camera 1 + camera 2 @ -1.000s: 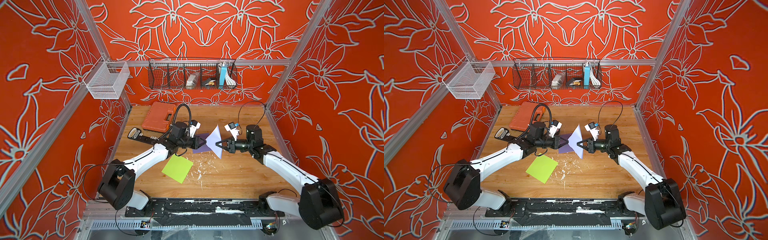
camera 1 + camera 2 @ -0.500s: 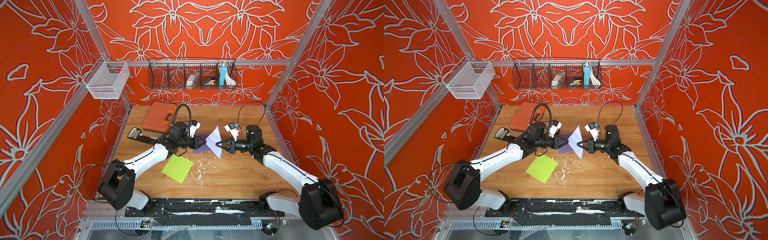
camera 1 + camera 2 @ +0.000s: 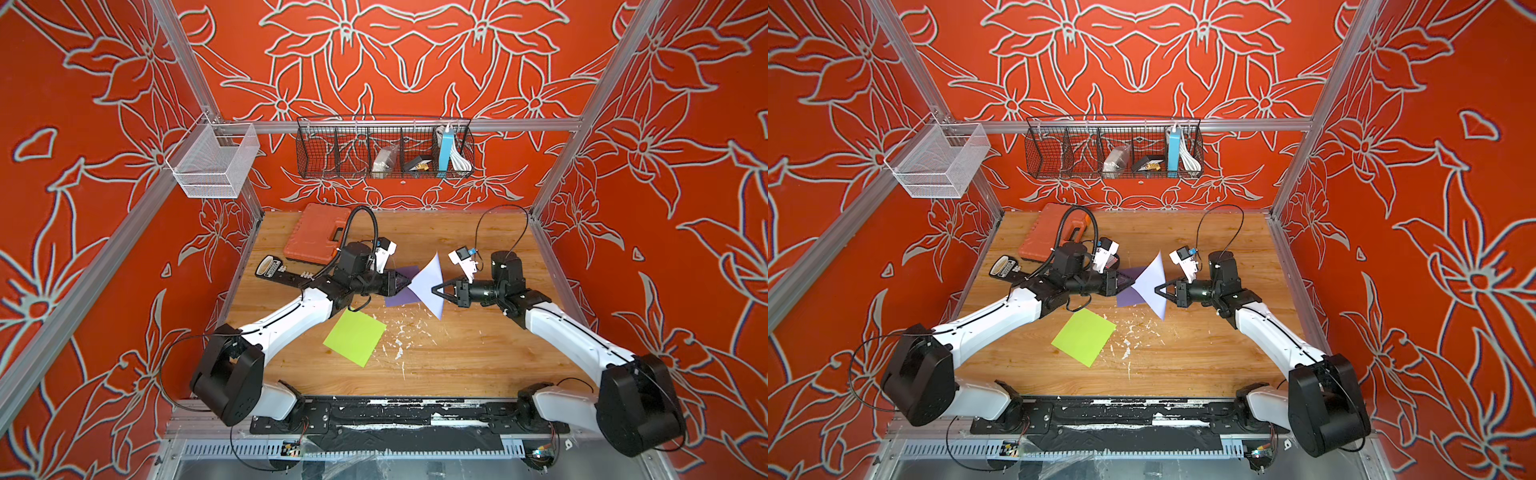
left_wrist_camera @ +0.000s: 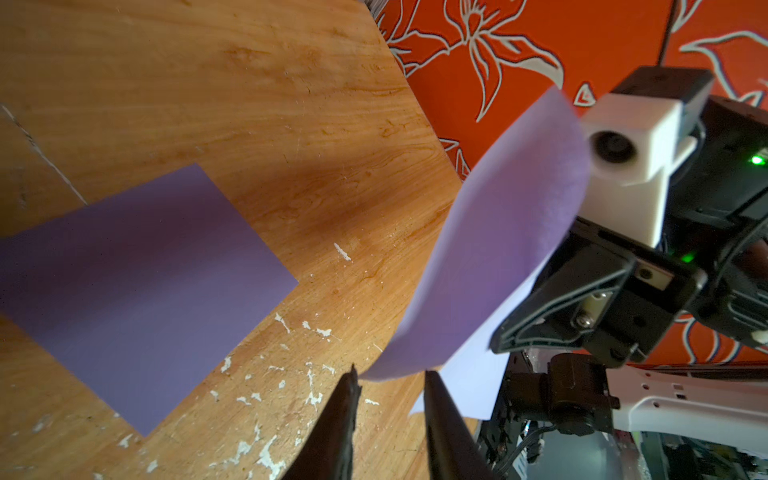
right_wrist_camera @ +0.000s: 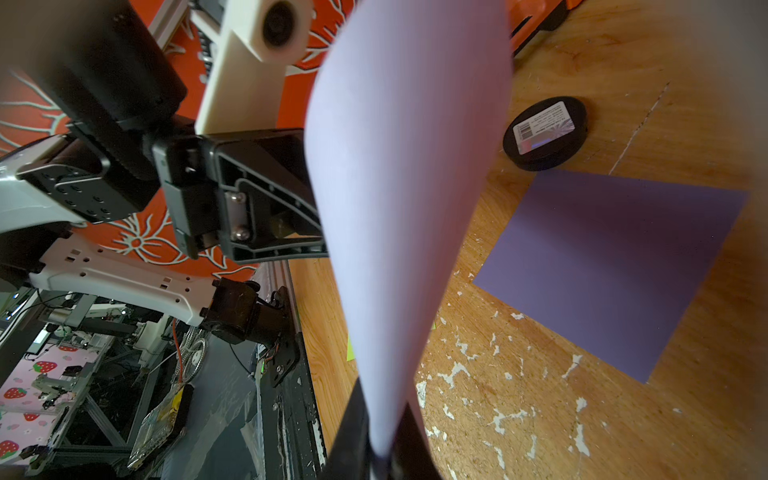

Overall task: Fold the square paper diagonally
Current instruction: Fold the paper at the center of the board.

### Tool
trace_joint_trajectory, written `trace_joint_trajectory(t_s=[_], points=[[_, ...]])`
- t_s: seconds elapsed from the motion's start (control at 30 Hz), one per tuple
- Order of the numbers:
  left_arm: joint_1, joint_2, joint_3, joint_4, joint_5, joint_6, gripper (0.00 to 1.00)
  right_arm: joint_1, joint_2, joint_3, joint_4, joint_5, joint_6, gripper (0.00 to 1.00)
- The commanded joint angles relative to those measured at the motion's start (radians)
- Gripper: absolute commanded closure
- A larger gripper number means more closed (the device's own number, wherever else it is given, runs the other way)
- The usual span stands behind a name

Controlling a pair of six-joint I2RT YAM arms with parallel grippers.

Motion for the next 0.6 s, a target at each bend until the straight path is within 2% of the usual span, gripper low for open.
trace_joint_trajectory(t_s=[0.0,0.17,0.57], points=[[0.004,-0.057,-0.006,-0.018,-0.040,0.016,0.66,-0.006,0.031,-0.019,-0.002,0.024,0.006,0.89],[0.000,-0.052,-0.015,-0.023,-0.035,0.032,0.66,-0.009,0.073,-0.025,-0.016,0.058,0.020,0.89],[-0.041,0.090,-0.021,0.031,-0.012,0.034,0.74,-0.022,0.228,-0.078,0.098,0.047,0.135,0.86]])
